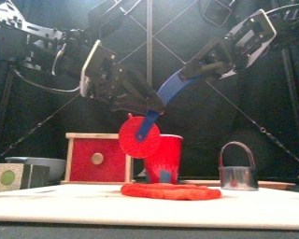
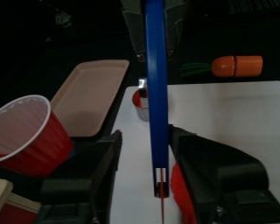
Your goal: Cut excess dough in half with pizza cutter
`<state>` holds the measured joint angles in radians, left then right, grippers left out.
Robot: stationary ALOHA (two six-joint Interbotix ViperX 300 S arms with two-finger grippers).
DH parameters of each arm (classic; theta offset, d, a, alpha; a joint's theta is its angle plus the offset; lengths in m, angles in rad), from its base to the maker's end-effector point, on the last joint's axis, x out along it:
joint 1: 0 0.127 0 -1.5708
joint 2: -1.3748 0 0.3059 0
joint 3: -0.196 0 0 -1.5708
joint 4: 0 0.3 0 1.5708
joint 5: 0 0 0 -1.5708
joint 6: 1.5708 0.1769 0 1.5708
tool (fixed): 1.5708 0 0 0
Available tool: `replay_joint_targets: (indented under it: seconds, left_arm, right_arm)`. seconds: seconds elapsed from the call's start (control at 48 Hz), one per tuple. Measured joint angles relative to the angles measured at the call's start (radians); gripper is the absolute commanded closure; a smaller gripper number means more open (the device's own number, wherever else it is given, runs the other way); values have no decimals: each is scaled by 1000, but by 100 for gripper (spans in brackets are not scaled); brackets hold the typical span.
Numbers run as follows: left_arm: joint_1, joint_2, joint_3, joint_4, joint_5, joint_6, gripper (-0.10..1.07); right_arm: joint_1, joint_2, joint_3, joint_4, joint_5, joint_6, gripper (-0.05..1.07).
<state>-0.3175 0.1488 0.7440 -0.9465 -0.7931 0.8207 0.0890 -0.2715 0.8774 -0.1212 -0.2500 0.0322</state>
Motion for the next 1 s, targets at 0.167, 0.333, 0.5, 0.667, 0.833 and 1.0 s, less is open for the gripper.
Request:
replay_joint_targets:
  seconds: [0.167, 0.333, 0.5, 0.667, 0.833, 1.0]
  left_arm:
    - [-3, 9, -5, 0, 6, 0, 37]
    - [-3, 14, -5, 0, 28, 0, 44]
    - [-20, 15, -5, -8, 78, -2, 45]
    - [-44, 18, 0, -26, 153, -5, 45]
    - [-46, 17, 0, -89, 215, -3, 45]
    - [-49, 15, 2, -114, 229, -3, 45]
  right_arm:
    - [0, 3, 2, 0, 2, 0, 62]
    - [-2, 20, 0, 2, 0, 0, 62]
    - [21, 72, 0, 14, -3, 2, 62]
    - [57, 153, -12, 49, -9, 5, 62]
    - [64, 207, -34, 66, -3, 5, 62]
    - [67, 235, -44, 67, 5, 3, 62]
